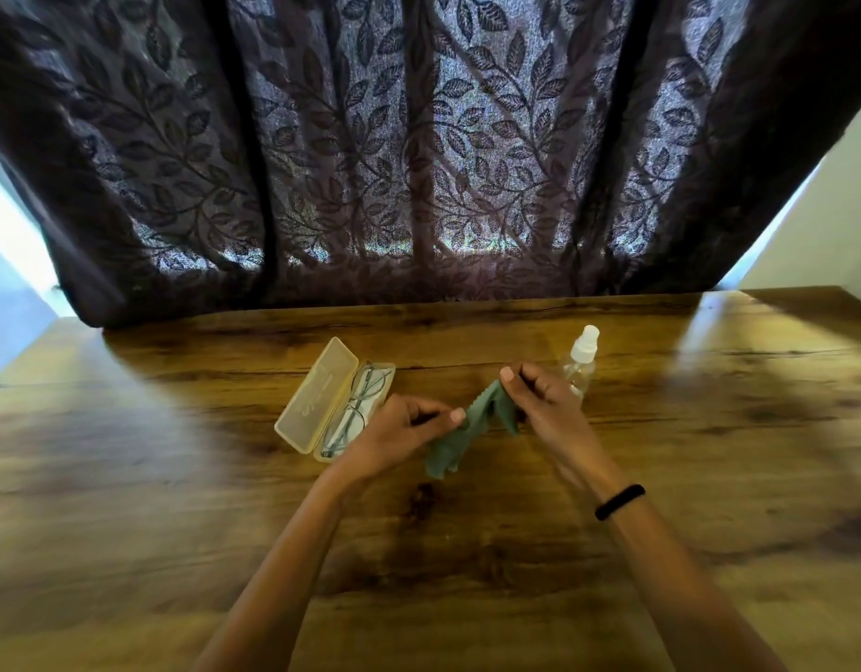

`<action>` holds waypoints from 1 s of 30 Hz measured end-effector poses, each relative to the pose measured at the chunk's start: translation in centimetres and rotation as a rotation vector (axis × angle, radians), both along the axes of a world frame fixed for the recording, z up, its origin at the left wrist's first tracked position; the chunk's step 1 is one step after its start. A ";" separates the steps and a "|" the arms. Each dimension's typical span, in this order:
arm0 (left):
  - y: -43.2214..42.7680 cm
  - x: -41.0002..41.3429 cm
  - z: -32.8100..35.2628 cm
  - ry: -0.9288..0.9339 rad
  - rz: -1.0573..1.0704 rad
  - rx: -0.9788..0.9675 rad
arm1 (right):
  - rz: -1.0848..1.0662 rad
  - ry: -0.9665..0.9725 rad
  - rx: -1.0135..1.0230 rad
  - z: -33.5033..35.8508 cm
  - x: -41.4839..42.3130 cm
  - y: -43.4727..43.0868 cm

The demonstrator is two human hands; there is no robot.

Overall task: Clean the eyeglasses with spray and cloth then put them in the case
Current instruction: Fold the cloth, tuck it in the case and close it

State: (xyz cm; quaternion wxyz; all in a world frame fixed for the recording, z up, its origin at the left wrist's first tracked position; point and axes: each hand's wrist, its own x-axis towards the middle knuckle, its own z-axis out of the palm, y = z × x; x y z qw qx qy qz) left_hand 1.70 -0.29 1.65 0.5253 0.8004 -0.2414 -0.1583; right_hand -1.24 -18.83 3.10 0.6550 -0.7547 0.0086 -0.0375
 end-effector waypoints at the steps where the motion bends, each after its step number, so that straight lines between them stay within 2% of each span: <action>1: -0.1 -0.1 0.0 0.014 0.024 -0.024 | 0.002 -0.006 -0.011 0.0 0.0 -0.1; 5: 0.0 0.1 -0.3 0.155 0.203 -0.182 | 0.011 -0.019 -0.050 0.1 0.0 -0.7; 7: 0.2 0.3 -0.4 0.169 0.291 -0.236 | 0.030 -0.050 -0.117 0.1 -0.1 -1.1; 11: 0.5 0.6 -0.7 0.002 0.438 -0.239 | 0.031 -0.120 -0.318 -0.3 -0.2 -2.1; 13: 0.7 0.9 -1.0 -0.072 0.523 -0.204 | 0.016 -0.135 -0.329 -0.6 -0.3 -2.5; 20: 1.3 1.3 -0.9 -0.205 0.583 -0.153 | -0.123 -0.064 -0.120 -1.5 -0.7 -3.5; 25: 1.0 1.1 -0.3 -0.233 0.586 -0.156 | -0.131 -0.053 0.211 -1.7 -1.0 -2.7; 27: 1.0 1.0 -0.2 -0.263 0.559 -0.071 | -0.135 -0.072 0.171 -1.6 -1.0 -2.4; 30: 0.9 0.6 -0.4 -0.500 0.537 0.234 | -0.138 -0.103 0.066 -1.2 -0.5 -2.1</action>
